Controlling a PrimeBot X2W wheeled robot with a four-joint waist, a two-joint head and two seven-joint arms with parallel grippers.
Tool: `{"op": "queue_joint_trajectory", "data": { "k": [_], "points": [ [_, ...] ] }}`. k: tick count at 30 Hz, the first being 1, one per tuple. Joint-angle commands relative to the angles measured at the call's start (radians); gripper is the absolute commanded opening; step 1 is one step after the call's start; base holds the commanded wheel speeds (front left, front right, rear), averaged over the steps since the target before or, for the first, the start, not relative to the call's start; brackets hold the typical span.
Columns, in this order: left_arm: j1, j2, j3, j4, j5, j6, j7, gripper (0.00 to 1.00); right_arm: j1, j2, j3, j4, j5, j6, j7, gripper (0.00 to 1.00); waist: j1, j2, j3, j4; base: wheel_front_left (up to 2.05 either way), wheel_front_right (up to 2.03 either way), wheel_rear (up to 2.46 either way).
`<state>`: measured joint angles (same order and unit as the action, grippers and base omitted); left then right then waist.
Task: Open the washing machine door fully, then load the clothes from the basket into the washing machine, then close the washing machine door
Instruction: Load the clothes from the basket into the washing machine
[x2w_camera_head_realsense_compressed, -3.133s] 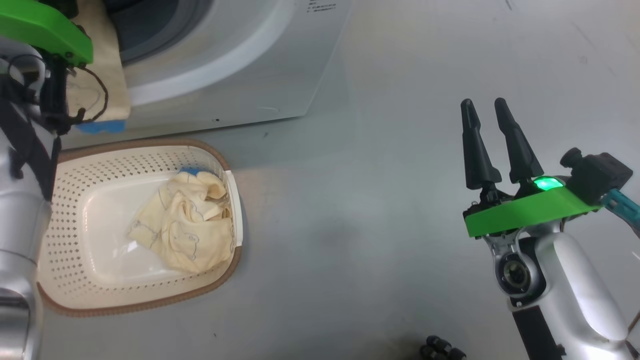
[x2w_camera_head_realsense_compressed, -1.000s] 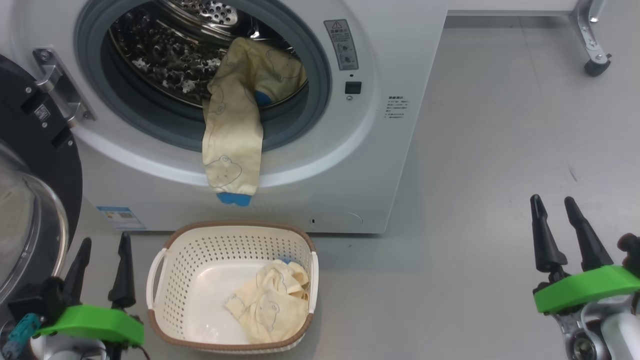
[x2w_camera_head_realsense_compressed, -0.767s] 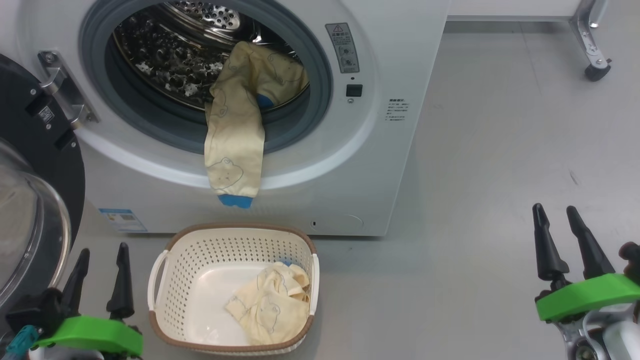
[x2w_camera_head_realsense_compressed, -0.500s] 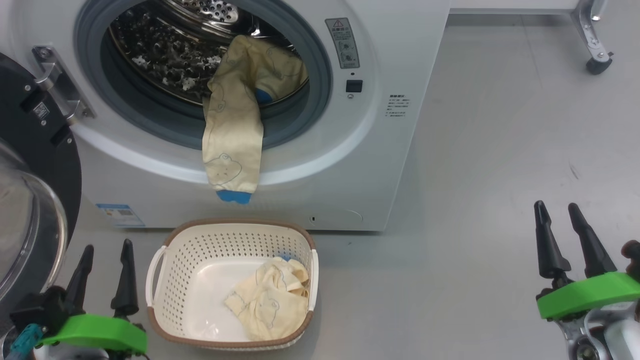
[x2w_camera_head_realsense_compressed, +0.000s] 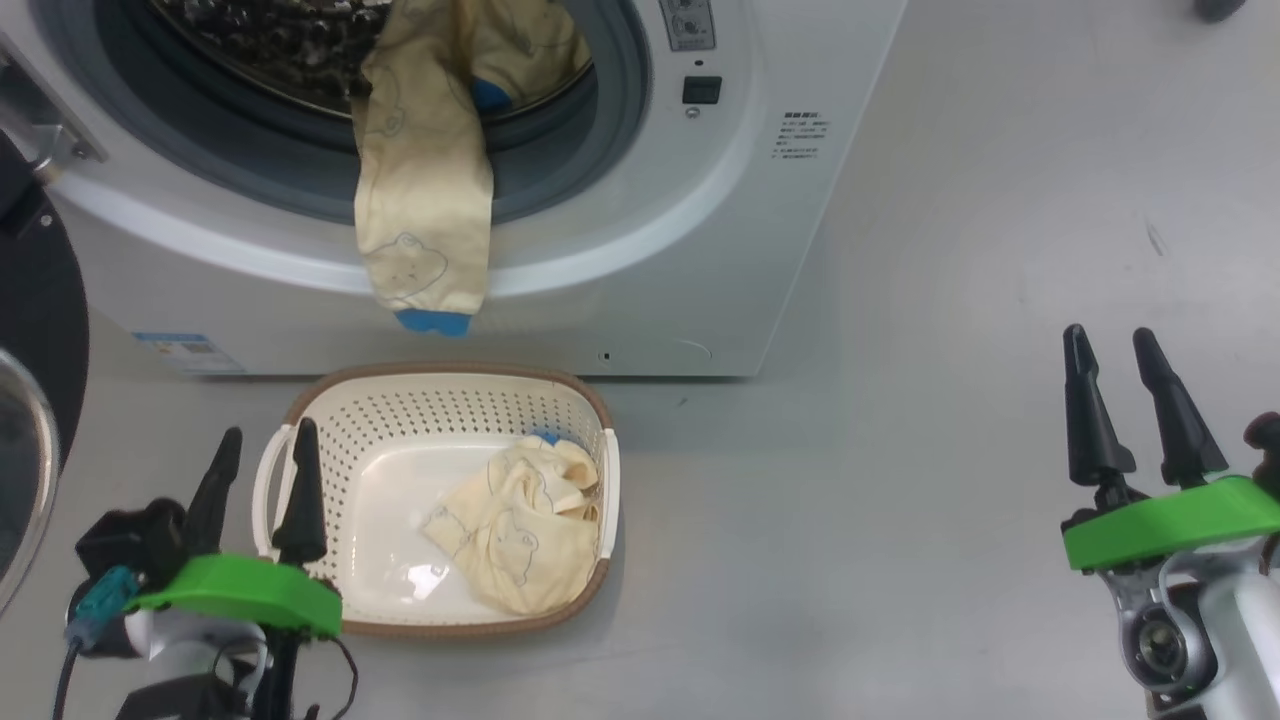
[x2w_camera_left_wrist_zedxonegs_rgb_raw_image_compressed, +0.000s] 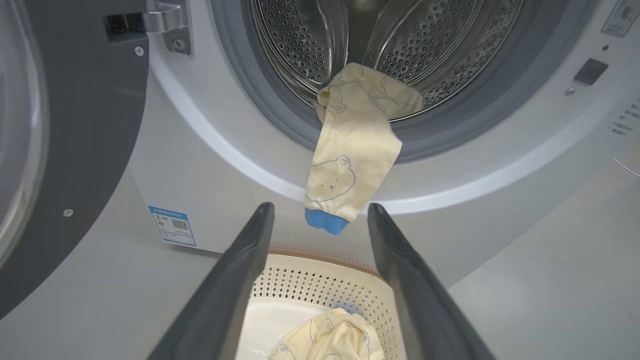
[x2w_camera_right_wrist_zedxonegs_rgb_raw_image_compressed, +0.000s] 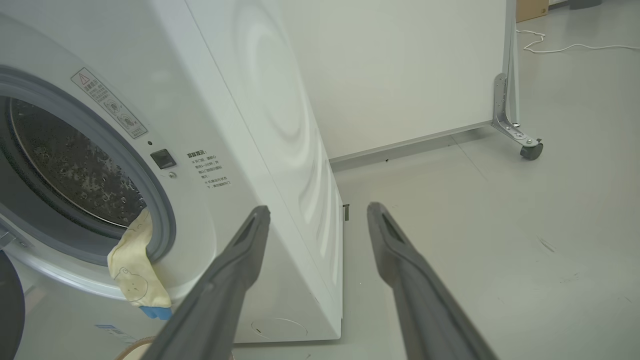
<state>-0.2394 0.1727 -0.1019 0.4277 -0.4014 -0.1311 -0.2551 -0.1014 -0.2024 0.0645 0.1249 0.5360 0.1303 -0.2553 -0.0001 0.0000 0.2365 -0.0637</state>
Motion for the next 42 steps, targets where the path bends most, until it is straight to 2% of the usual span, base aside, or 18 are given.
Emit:
{"op": "queue_joint_trajectory", "data": {
  "k": [1,22,42],
  "points": [
    [-0.069,0.013,0.023,0.002,-0.018,0.000,-0.007,1.00,-0.045,-0.008,0.017,-0.036,-0.008,0.000,-0.006,1.00,0.0001,0.0000,0.055,-0.019,0.00,0.00,0.00],
    [-0.442,0.014,-0.133,0.320,-0.081,0.000,-0.007,1.00,-0.173,0.040,0.058,-0.049,-0.024,0.000,-0.006,1.00,0.0001,0.0000,0.259,-0.097,0.00,0.00,0.00],
    [-0.704,0.036,-0.226,0.565,-0.133,0.000,-0.007,1.00,-0.236,0.085,0.106,-0.047,-0.021,0.000,-0.006,1.00,0.0001,0.0000,0.354,-0.174,0.00,0.00,0.00]
  ]
}}
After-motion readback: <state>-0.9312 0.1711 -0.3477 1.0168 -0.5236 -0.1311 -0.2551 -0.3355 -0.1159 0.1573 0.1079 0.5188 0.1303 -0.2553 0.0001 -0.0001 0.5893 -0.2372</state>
